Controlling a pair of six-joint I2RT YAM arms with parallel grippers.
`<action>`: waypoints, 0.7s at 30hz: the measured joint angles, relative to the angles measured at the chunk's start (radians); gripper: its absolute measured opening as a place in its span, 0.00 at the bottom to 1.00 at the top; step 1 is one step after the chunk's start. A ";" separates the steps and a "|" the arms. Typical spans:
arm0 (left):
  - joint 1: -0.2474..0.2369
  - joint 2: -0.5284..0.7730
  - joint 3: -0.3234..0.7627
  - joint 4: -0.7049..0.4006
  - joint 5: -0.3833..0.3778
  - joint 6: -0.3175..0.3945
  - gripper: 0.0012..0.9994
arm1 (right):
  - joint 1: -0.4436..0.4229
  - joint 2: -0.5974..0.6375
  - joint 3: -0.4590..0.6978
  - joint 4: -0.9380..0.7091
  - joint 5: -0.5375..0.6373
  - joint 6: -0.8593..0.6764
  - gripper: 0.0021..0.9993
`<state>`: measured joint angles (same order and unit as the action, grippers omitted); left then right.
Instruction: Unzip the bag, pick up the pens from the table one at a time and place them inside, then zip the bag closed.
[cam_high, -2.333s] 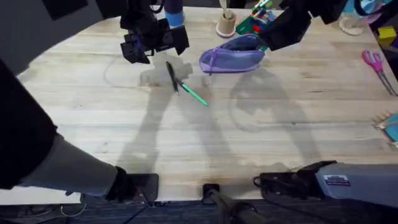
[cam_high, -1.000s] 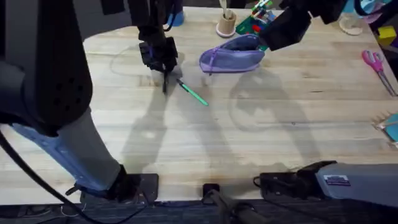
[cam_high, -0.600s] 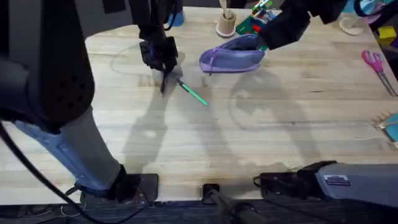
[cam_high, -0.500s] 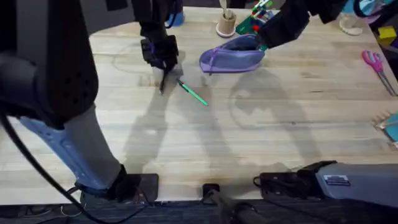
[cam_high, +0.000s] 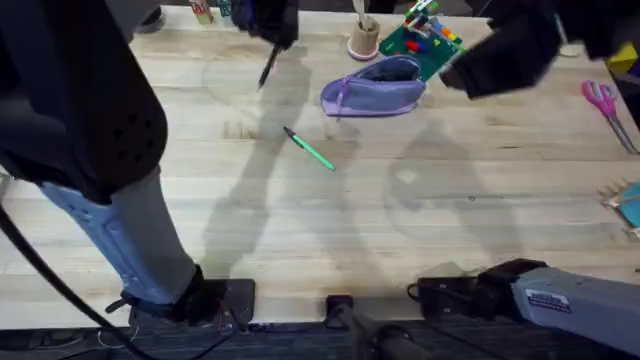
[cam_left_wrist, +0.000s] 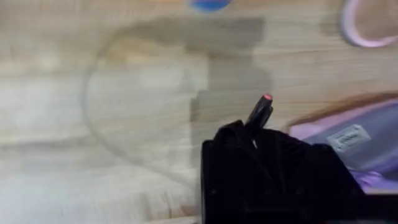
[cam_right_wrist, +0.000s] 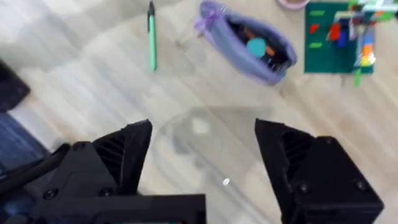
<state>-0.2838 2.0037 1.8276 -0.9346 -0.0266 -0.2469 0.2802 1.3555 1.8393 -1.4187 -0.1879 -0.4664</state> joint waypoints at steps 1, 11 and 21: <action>-0.009 0.000 0.019 -0.001 0.002 0.019 0.04 | 0.000 -0.007 0.000 -0.020 0.000 0.008 1.00; -0.151 0.000 0.153 0.093 0.043 0.194 0.04 | 0.000 -0.103 0.000 -0.109 0.000 0.069 1.00; -0.240 0.000 0.154 0.221 0.313 0.351 0.04 | 0.000 -0.185 0.000 -0.107 0.045 0.078 1.00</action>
<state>-0.5242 2.0037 1.9816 -0.7137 0.2861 0.1044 0.2802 1.1704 1.8393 -1.5262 -0.1425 -0.3888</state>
